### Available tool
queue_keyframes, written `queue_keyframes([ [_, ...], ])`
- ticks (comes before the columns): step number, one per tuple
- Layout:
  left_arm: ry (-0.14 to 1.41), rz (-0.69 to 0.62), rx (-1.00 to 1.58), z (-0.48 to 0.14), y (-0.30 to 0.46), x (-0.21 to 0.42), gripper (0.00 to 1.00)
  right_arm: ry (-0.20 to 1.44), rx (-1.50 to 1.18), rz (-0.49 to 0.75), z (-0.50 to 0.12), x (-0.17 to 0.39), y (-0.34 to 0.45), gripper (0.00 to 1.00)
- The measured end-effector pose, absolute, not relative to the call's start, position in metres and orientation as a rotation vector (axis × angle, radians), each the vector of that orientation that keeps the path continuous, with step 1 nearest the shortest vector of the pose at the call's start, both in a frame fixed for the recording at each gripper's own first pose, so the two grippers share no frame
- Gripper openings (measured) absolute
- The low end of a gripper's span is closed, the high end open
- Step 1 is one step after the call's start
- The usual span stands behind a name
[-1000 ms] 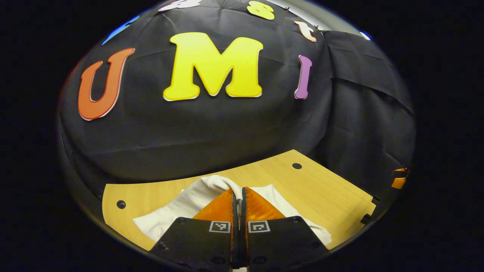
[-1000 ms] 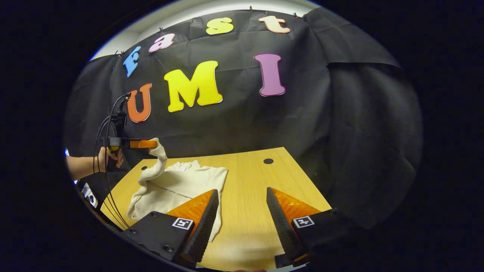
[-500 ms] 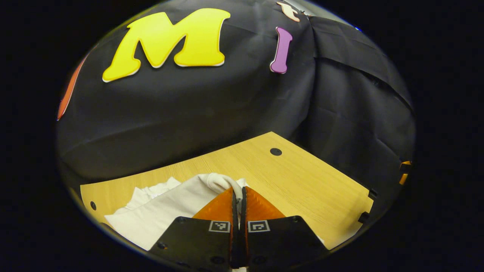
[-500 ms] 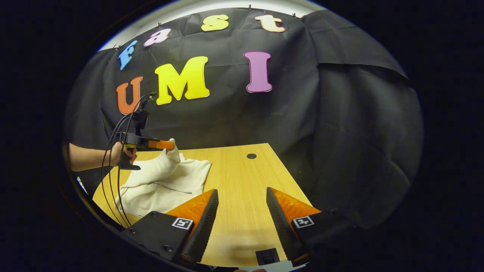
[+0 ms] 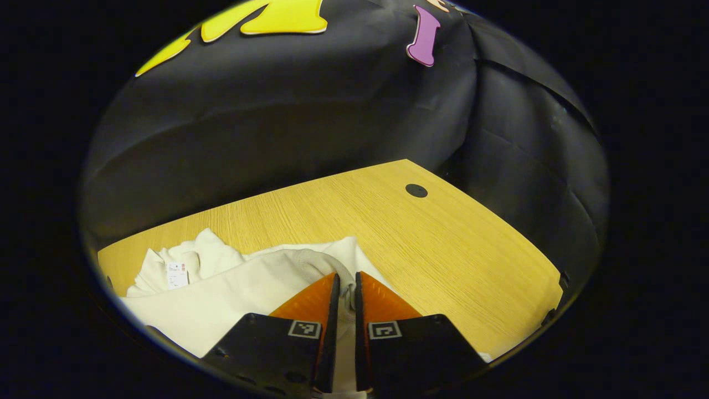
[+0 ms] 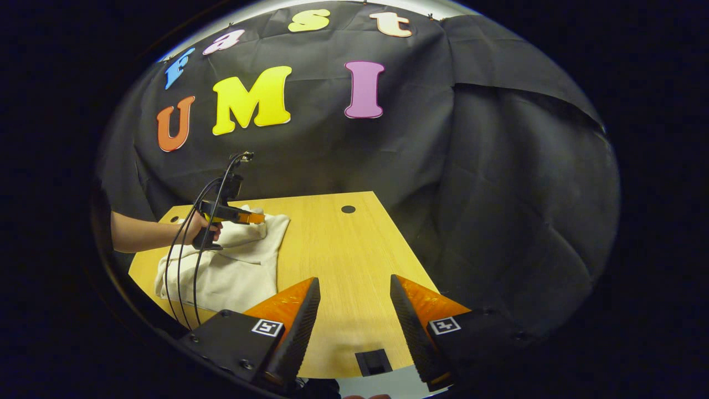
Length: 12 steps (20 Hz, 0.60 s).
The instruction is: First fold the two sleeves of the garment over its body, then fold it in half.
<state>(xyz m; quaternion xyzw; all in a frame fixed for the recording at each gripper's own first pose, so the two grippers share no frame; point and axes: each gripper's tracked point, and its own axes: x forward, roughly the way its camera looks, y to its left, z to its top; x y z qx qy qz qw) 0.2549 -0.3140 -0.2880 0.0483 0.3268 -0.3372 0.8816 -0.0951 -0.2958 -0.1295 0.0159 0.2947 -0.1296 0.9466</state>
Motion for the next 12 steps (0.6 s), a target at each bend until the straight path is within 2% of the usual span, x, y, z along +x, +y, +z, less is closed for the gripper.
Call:
queue_keyframes([
  [2,0.669,-0.687,0.096,-0.29,-0.316,0.257,0.26,0.602,0.034,-0.271,-0.128,-0.098,-0.297,0.8],
  [3,0.662,-0.665,0.103,-0.29,-0.312,0.26,0.24,0.601,0.029,-0.27,-0.127,-0.099,-0.295,0.8],
  [4,0.663,-0.647,0.109,-0.291,-0.307,0.26,0.63,0.598,0.025,-0.265,-0.125,-0.098,-0.294,0.79],
  [5,0.66,-0.633,0.103,-0.291,-0.304,0.259,0.58,0.593,0.021,-0.258,-0.122,-0.097,-0.291,0.78],
  [6,0.658,-0.617,0.093,-0.289,-0.3,0.258,0.87,0.587,0.018,-0.25,-0.121,-0.095,-0.288,0.78],
  [8,0.644,-0.583,0.058,-0.282,-0.289,0.254,0.98,0.578,0.014,-0.227,-0.118,-0.092,-0.28,0.79],
  [12,0.579,-0.539,-0.004,-0.242,-0.26,0.237,0.98,0.545,0.012,-0.166,-0.11,-0.082,-0.259,0.8],
])
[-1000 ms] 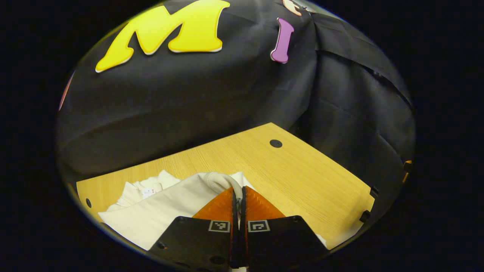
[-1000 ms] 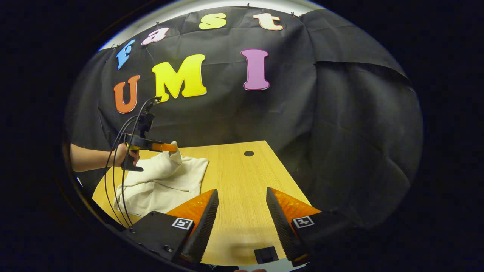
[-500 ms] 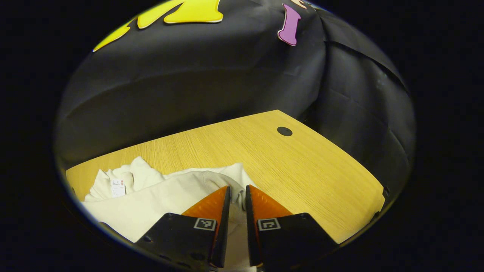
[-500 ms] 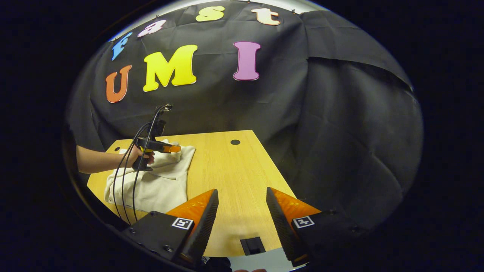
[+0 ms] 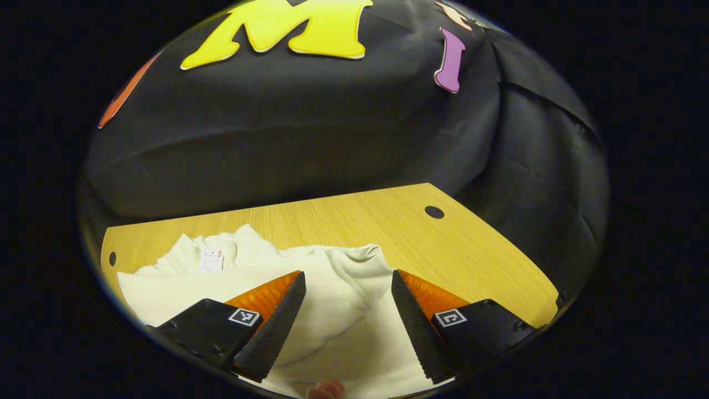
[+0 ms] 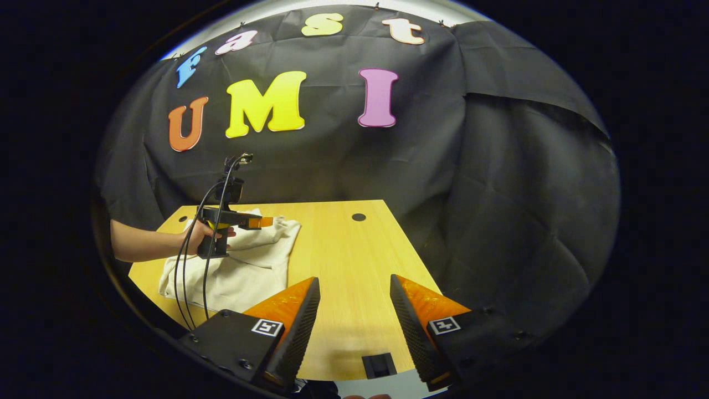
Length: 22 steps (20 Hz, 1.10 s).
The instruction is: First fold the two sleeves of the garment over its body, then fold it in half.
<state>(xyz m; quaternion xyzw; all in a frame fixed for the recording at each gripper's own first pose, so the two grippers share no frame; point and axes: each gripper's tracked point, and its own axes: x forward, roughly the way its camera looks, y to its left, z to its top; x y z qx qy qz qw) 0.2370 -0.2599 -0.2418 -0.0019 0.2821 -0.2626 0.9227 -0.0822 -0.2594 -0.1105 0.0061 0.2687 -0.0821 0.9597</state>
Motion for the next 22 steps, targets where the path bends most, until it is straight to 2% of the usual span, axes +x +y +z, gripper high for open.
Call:
queue_keyframes([
  [4,0.481,-0.458,-0.02,-0.188,-0.215,0.209,0.98,0.484,0.016,-0.1,-0.097,-0.067,-0.234,0.79],
  [12,0.263,-0.254,-0.023,-0.066,-0.12,0.139,0.97,0.385,0.005,0.004,-0.072,-0.03,-0.179,0.85],
  [17,0.26,-0.184,-0.081,-0.053,-0.075,0.089,0.98,0.376,-0.029,0.049,-0.07,-0.015,-0.148,0.84],
  [22,0.288,-0.151,-0.063,-0.067,-0.038,0.055,0.98,0.388,-0.063,0.123,-0.075,-0.011,-0.117,0.86],
])
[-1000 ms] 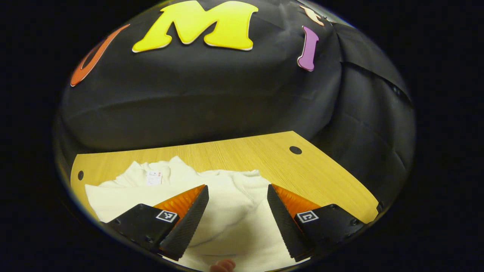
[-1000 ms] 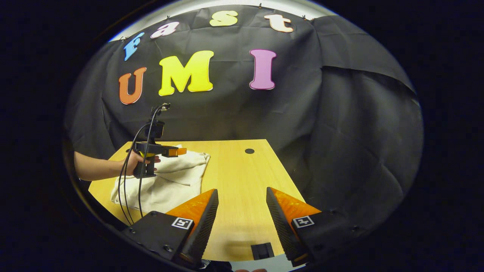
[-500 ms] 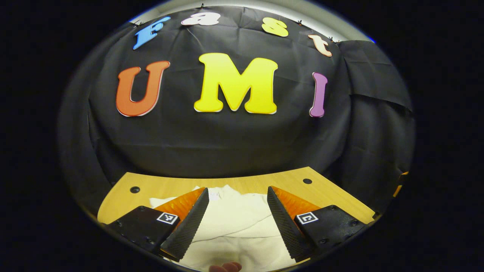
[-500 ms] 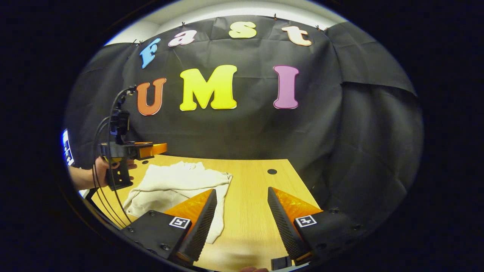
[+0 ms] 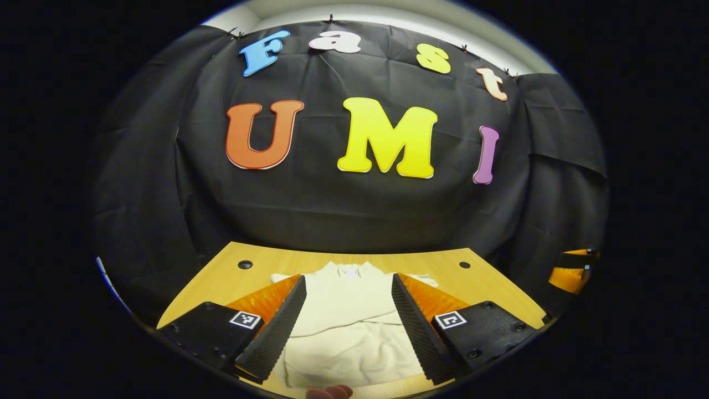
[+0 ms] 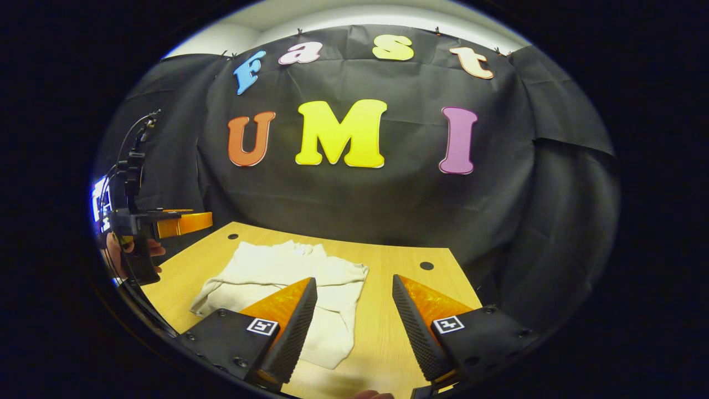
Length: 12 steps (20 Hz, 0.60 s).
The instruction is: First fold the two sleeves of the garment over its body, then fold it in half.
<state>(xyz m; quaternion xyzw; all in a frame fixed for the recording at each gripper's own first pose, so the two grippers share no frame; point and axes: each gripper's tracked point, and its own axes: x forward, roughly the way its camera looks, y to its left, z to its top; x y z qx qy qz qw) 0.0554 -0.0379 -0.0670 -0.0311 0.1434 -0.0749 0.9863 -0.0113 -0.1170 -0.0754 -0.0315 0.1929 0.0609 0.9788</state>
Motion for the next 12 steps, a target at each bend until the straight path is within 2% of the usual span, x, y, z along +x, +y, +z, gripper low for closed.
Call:
queue_keyframes([
  [5,0.375,-0.165,-0.052,-0.098,-0.021,0.029,0.98,0.441,-0.067,0.167,-0.092,-0.008,-0.103,0.86],
  [12,0.584,-0.162,-0.05,-0.176,0.013,-0.017,0.98,0.613,-0.04,0.164,-0.155,-0.022,-0.124,0.86],
])
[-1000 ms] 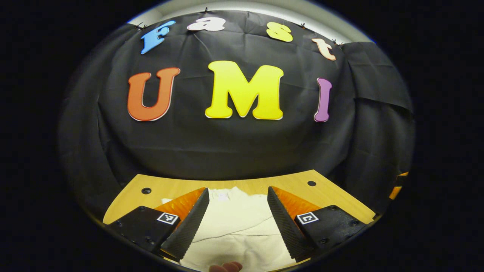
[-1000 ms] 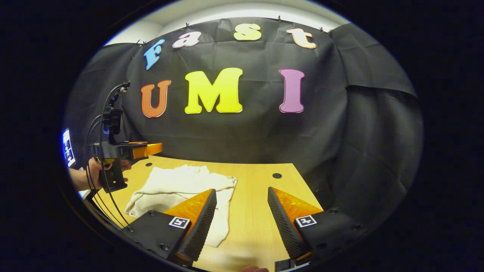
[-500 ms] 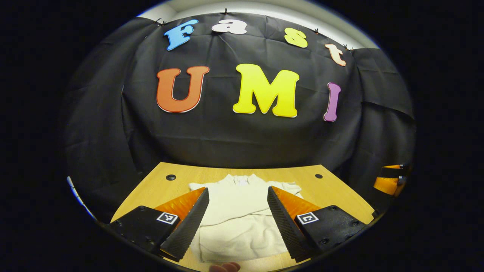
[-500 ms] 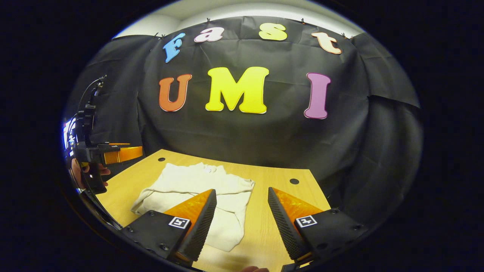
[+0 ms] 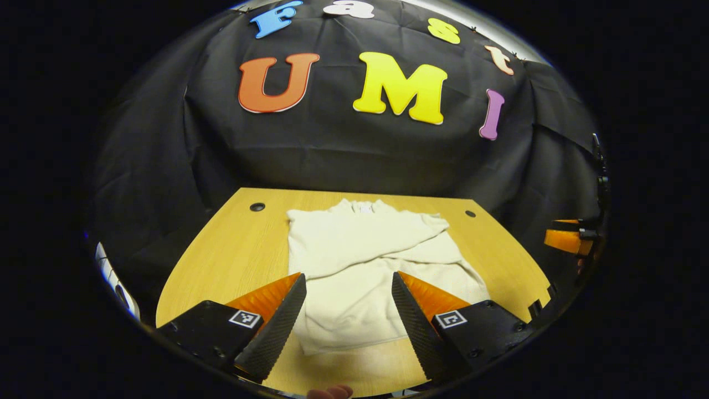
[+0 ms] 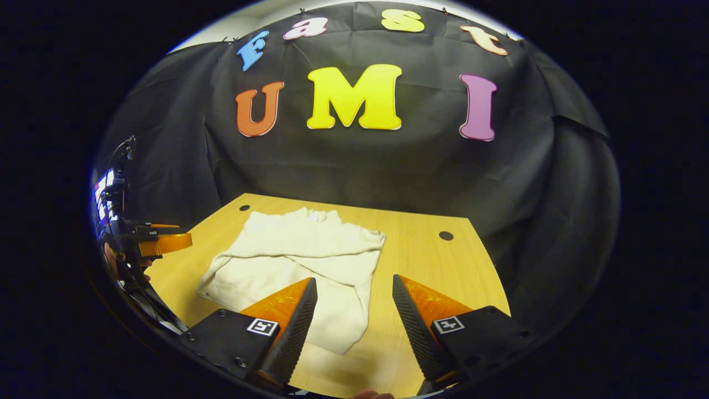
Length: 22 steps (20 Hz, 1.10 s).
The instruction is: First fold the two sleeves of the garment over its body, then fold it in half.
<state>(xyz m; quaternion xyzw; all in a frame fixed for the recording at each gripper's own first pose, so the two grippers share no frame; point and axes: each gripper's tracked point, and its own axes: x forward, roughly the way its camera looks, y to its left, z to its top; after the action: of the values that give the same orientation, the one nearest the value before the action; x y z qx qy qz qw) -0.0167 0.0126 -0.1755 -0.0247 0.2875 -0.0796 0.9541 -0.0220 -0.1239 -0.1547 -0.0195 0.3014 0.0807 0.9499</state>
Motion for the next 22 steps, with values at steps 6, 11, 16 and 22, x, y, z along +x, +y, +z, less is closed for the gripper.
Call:
queue_keyframes([
  [6,0.784,-0.163,-0.105,-0.244,0.037,-0.055,0.98,0.774,-0.048,0.145,-0.217,-0.042,-0.151,0.86],
  [11,0.91,-0.145,-0.133,-0.292,0.046,-0.066,0.99,0.911,-0.021,0.131,-0.274,-0.06,-0.155,0.86],
  [16,0.964,-0.15,-0.147,-0.316,0.041,-0.06,0.99,1.035,0.024,0.118,-0.32,-0.063,-0.146,0.93],
  [22,0.987,-0.135,-0.191,-0.322,0.033,-0.05,0.99,1.111,0.056,0.087,-0.353,-0.054,-0.123,0.92],
])
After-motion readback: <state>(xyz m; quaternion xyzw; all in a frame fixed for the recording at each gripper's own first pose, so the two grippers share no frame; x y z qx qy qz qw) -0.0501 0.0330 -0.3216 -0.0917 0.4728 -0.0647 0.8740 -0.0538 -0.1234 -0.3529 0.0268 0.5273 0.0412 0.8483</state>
